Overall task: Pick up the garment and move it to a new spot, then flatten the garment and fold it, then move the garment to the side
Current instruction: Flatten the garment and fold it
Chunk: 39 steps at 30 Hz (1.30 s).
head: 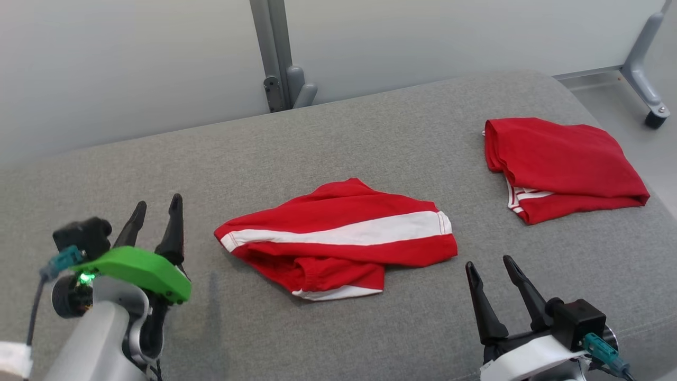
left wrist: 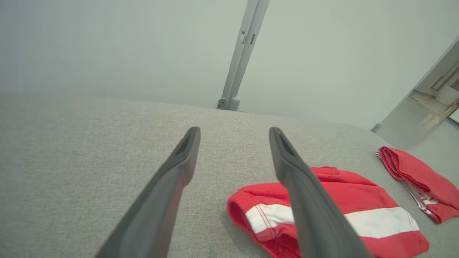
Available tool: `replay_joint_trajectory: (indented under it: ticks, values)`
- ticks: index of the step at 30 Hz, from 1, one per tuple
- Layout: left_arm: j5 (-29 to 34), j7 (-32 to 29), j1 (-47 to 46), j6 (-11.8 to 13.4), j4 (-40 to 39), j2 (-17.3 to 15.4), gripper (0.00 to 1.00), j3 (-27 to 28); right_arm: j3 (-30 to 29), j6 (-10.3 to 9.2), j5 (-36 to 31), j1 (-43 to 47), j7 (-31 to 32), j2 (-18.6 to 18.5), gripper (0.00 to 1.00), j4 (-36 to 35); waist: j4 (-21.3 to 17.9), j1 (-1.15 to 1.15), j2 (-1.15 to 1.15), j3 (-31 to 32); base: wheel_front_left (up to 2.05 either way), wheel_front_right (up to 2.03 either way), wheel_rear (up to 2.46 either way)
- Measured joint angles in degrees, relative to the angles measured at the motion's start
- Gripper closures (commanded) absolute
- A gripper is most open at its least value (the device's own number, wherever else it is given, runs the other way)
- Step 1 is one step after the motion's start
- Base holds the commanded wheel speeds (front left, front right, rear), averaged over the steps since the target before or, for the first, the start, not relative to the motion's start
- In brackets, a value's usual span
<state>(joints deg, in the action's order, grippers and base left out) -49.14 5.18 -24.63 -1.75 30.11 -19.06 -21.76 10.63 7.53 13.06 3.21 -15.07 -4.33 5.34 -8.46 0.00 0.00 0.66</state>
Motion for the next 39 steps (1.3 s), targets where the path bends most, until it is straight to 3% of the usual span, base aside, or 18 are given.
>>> replay_joint_trajectory:
  ticks: [4, 9, 12, 16, 19, 26, 39]
  values:
    - [5.72, 8.4, 6.21, 4.16, -5.11, 0.77, 0.0, -0.71, -0.09, -0.01, 2.89, -1.49, 0.0, -0.62, 0.0, 3.34, 1.66, 0.0, 0.0, -0.15, 0.0, 0.0, 0.0]
    - [14.02, 9.64, 13.31, 8.34, -14.81, 4.39, 0.0, 1.18, -0.68, -0.02, 6.99, -5.5, 0.0, -2.36, 0.0, 9.37, 4.36, 0.0, 0.0, -0.61, 0.0, 0.0, 0.0]
    - [20.51, 9.87, 17.03, 9.13, -21.46, 6.98, 0.0, 3.67, -0.64, -0.02, 9.65, -8.4, 0.01, -3.54, 0.0, 13.68, 6.16, 0.0, 0.0, -1.05, 0.0, 0.0, 0.0]
    - [27.37, 9.87, 20.72, 8.72, -24.9, 9.6, 0.0, 5.64, 0.2, -0.03, 14.28, -13.16, 0.01, -5.21, 0.0, 20.41, 8.31, 0.0, 0.0, -2.14, 0.0, 0.0, 0.0]
    - [31.26, 9.87, 22.6, 6.82, -25.83, 12.41, 0.0, 6.34, 3.09, -0.03, 19.85, -18.41, 0.02, -6.68, 0.0, 28.28, 9.94, 0.0, 0.0, -3.6, 0.0, 0.0, 0.0]
    - [35.86, 9.87, 25.12, 5.39, -25.86, 14.66, 0.0, 6.72, 7.56, -0.03, 25.53, -26.56, 1.19, -8.94, 0.0, 39.39, 11.74, 0.0, 0.0, -5.5, 0.0, 0.0, 0.0]
    - [39.72, 9.87, 25.78, 3.52, -24.79, 15.95, 0.0, 5.06, 13.71, -0.03, 35.0, -32.1, 1.36, -10.1, 0.0, 47.33, 12.46, 0.0, 0.0, -6.85, 0.0, 0.0, 0.0]
